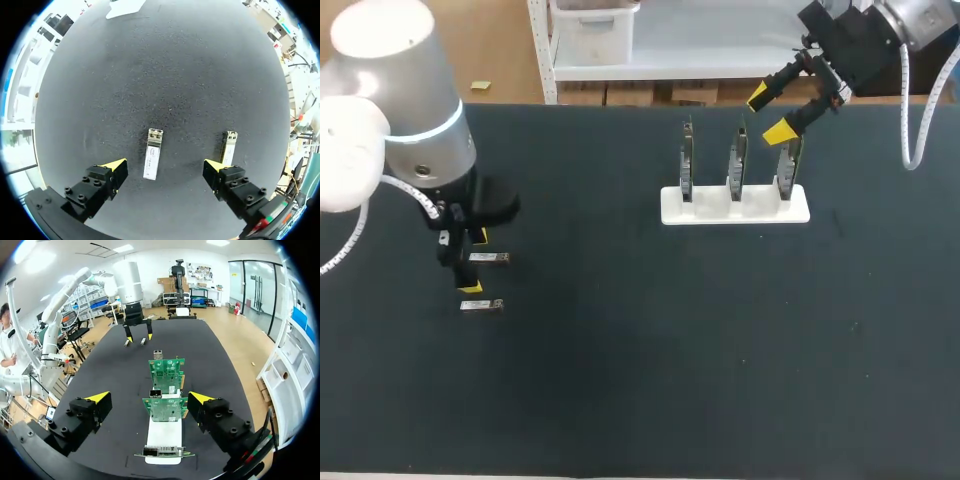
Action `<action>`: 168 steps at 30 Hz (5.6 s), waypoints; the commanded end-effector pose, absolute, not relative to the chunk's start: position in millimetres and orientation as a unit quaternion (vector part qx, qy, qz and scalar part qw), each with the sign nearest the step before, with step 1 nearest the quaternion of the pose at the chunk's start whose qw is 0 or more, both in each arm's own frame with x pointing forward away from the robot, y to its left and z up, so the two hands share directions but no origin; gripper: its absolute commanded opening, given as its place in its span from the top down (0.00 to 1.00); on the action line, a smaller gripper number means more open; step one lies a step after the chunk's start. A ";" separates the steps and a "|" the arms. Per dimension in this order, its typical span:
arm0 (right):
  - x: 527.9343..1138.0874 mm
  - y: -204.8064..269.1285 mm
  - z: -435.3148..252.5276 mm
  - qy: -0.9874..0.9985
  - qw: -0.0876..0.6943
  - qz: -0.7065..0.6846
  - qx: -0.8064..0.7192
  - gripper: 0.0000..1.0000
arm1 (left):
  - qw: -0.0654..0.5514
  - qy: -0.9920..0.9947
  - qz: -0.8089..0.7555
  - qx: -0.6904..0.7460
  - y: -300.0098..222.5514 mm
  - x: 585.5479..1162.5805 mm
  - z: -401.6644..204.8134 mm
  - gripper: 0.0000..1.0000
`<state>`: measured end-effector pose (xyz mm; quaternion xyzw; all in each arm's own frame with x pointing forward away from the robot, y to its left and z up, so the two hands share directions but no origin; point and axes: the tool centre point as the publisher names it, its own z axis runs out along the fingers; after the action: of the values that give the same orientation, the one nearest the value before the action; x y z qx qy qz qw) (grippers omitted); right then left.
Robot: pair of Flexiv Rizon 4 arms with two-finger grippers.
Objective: Pick up the optical module with the left hand, and insert it into the network port with the right hand.
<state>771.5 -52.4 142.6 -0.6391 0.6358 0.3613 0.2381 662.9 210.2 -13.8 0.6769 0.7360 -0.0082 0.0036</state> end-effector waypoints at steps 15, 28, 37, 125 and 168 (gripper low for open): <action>769.0 -52.4 142.9 0.637 0.240 0.359 -0.639 0.00 | -0.002 0.736 -0.028 0.677 210.2 667.2 -19.3 1.00; 769.0 -52.4 142.9 0.637 0.240 0.359 -0.639 0.00 | -0.006 0.735 -0.027 0.678 210.2 667.3 -19.7 1.00; 769.0 -52.4 142.9 0.637 0.240 0.359 -0.639 0.00 | 0.040 0.771 -0.063 0.632 209.8 672.8 -9.7 1.00; 769.0 -52.4 142.9 0.637 0.240 0.359 -0.639 0.00 | 0.509 0.506 -0.466 0.518 -180.0 791.4 204.3 1.00; 769.0 -52.4 142.9 0.637 0.240 0.359 -0.639 0.00 | 0.470 0.515 -0.492 0.521 -188.7 780.2 168.9 1.00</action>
<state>771.4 -52.4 142.6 -0.6391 0.6359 0.3613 0.2381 778.1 -187.6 169.2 0.5197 0.5153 -0.4917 0.4719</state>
